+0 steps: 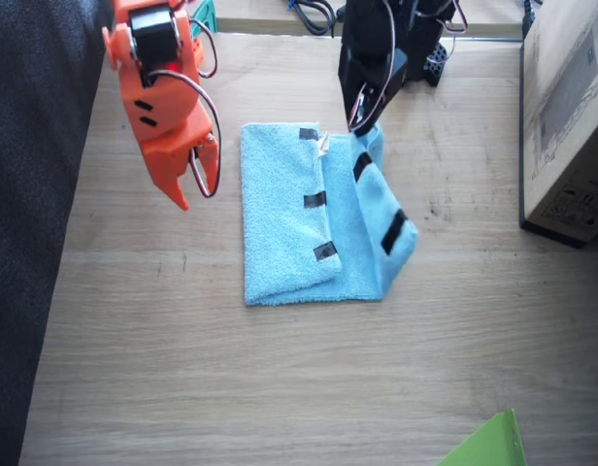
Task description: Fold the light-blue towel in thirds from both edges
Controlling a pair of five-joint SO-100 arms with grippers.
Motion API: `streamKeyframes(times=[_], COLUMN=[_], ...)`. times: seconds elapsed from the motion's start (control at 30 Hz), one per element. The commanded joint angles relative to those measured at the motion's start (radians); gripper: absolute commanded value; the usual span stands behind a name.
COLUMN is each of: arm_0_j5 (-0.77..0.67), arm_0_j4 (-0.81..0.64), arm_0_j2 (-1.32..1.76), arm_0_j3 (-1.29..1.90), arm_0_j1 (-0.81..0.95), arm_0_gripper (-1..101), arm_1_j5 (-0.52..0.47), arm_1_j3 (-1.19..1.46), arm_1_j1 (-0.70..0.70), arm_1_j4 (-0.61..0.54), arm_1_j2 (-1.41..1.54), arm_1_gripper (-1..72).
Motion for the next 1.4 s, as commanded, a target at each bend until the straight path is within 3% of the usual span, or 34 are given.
streamKeyframes(times=[0.0,0.23,0.9,0.93,1.07,1.37], arm_0_j5=[0.021,0.04,0.049,0.049,0.078,0.161], arm_0_j4=[0.078,0.179,0.183,0.183,0.183,0.184], arm_0_j2=[-0.072,-0.29,-0.552,-0.566,-0.598,-0.537], arm_0_j3=[-0.198,-0.534,-0.77,-0.785,-0.848,-0.922], arm_0_j1=[-0.011,-0.081,-0.252,-0.262,-0.291,-0.253], arm_0_gripper=[0,0,0,1,27,31], arm_1_j5=[0.0,0.003,-0.003,-0.003,0.003,0.017], arm_1_j3=[0.005,0.005,-0.002,-0.002,-0.002,-0.002], arm_1_j1=[-0.003,0.002,0.012,0.015,0.028,0.048], arm_1_j4=[0.005,0.005,0.002,0.002,0.0,0.005], arm_1_j2=[0.02,0.015,-0.011,-0.012,-0.021,-0.029], arm_1_gripper=[22.0,21.9,21.9,21.9,22.0,21.9])
